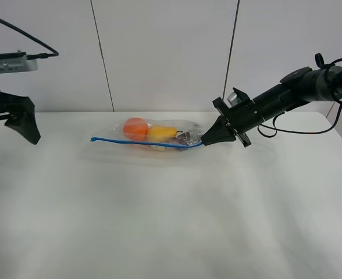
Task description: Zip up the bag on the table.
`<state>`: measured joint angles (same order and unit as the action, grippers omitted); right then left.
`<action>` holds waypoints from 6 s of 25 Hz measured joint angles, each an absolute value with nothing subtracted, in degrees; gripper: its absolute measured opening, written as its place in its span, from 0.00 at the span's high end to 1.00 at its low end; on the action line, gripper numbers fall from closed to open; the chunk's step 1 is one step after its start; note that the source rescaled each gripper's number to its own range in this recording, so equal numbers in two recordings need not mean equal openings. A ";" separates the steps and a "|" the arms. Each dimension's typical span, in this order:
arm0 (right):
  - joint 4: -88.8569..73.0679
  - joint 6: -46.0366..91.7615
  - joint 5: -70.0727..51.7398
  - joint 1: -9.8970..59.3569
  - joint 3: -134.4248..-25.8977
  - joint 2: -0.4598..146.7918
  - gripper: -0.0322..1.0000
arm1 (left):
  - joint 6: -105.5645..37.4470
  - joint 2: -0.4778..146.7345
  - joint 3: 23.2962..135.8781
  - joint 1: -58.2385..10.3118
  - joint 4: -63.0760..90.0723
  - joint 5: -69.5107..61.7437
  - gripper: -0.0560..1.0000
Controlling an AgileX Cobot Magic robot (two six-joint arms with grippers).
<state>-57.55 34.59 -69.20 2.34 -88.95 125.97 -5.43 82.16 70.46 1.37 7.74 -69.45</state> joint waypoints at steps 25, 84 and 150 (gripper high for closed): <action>-57.55 34.53 -69.20 2.34 -88.95 125.97 0.97 | -5.43 23.03 32.93 1.37 4.84 -67.26 0.00; -2.54 7.90 -69.43 2.78 -99.58 111.06 0.07 | -5.48 -0.39 32.63 -3.85 5.06 -67.20 0.00; -4.74 3.95 -58.84 -1.86 -28.20 -0.36 0.08 | -5.48 -0.39 32.63 -3.85 5.02 -67.20 0.00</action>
<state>-4.74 3.95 -58.84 -1.86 -28.20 -0.36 -5.48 -0.39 32.63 -3.85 5.02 -67.20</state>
